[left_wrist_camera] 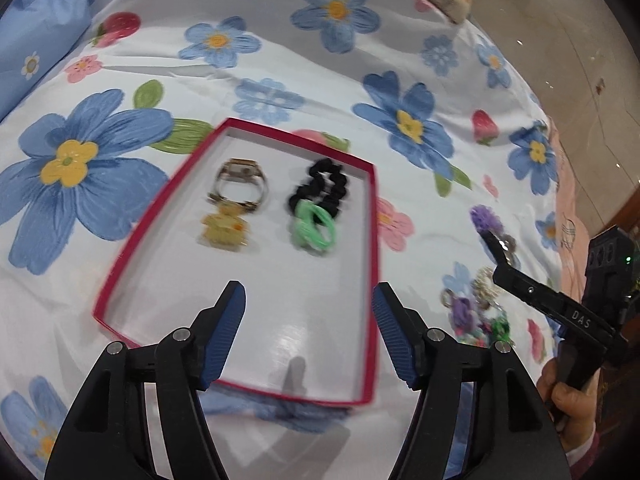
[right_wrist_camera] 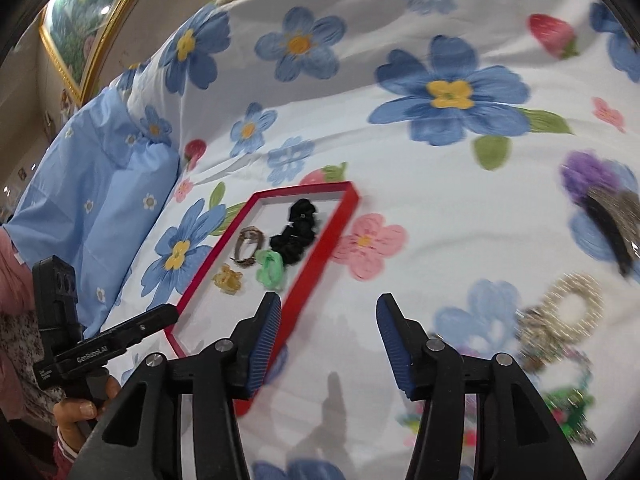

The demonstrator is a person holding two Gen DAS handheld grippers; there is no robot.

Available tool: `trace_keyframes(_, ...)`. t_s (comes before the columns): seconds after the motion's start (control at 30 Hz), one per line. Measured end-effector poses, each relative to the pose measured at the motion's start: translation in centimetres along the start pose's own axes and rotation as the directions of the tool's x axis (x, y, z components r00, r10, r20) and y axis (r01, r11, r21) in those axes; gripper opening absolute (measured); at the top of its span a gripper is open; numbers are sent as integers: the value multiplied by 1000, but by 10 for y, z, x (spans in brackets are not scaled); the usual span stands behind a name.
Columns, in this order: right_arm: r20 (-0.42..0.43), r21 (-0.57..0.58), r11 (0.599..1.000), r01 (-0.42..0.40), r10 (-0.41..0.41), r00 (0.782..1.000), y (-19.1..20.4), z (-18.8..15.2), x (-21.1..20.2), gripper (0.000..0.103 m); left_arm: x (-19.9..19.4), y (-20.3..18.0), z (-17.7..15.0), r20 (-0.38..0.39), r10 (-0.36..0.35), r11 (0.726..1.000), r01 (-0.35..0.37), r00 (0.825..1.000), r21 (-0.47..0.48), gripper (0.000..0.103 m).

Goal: Organize jewelry
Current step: 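Move both open tools back over the jewelry pile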

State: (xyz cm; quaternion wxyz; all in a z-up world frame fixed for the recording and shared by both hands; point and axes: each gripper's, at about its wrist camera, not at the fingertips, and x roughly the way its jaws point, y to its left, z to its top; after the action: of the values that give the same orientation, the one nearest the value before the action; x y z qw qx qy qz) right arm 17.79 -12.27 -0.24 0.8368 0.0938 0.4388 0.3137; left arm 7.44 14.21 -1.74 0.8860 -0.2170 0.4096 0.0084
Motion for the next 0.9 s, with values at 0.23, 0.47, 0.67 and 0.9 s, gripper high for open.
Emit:
trace_keyframes(0.23, 34, 45, 997, 67, -68, 997, -32, -23, -39, 53, -1, -28, -15, -29, -29, 999, 30, 999, 44, 66)
trace_keyframes(0.47, 59, 84, 987, 136, -141, 988, -58, -44, -70, 53, 1, -49, -26, -55, -40, 996, 44, 998, 76, 66)
trace_keyframes(0.67, 59, 109, 979, 170, -178, 982, -75, -62, -90, 53, 5, -71, -36, -84, -52, 991, 62, 995, 119, 66)
trace_keyframes(0.9, 51, 148, 966, 214, -223, 973, -98, -82, -107, 53, 13, -98, -47, -122, -65, 981, 86, 990, 174, 66)
